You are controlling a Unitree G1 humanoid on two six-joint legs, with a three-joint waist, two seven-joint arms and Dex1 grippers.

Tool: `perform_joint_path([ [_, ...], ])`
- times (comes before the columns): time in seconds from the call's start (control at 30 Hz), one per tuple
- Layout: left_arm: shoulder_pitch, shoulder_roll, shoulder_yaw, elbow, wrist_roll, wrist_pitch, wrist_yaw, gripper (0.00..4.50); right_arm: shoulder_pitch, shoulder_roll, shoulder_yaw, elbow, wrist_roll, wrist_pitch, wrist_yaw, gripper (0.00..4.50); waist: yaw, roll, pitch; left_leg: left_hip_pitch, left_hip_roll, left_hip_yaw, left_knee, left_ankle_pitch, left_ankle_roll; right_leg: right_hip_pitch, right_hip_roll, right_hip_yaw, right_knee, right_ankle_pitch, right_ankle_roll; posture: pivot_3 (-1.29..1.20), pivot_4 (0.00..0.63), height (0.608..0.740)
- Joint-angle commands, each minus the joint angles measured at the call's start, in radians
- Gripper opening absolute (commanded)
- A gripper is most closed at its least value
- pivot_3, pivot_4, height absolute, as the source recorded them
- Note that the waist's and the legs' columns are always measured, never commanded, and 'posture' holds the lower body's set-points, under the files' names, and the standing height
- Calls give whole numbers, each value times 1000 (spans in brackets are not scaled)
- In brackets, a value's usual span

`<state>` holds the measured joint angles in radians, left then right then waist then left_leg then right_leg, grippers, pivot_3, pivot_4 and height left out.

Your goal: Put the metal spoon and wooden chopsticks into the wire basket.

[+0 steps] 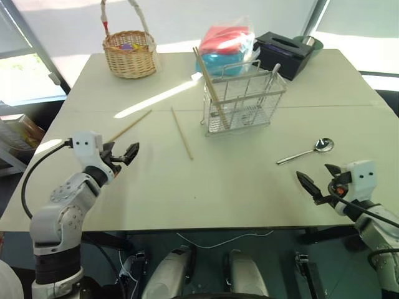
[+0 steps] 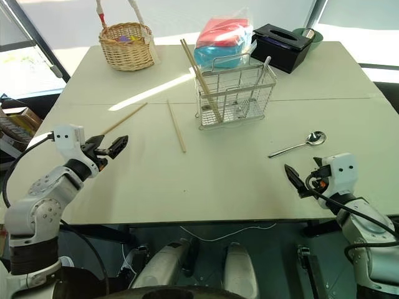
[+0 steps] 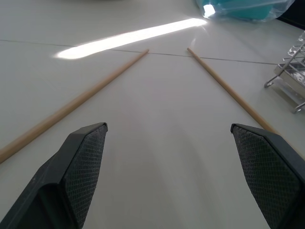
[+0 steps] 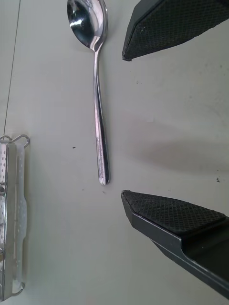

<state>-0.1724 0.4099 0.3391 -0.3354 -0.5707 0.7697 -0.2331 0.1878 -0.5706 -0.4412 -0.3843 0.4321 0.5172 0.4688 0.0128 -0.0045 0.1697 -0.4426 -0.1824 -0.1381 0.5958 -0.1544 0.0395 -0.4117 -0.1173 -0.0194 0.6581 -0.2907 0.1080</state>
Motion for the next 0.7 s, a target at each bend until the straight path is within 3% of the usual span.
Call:
perform_joint_path([
  [0.03,-19,6,22,-15,-13,-27,-12,4373,1,2,-22,-46,6,-15,-6,4500,0,0,0,0,0,0,0,0,0,0,0,0,0,0,0,0,150,721],
  [0.7,-38,38,-2,2,-4,-28,-52,4373,-17,-5,-25,-23,-4,-26,-15,4500,0,0,0,0,0,0,0,0,0,0,0,0,0,0,0,0,150,721],
])
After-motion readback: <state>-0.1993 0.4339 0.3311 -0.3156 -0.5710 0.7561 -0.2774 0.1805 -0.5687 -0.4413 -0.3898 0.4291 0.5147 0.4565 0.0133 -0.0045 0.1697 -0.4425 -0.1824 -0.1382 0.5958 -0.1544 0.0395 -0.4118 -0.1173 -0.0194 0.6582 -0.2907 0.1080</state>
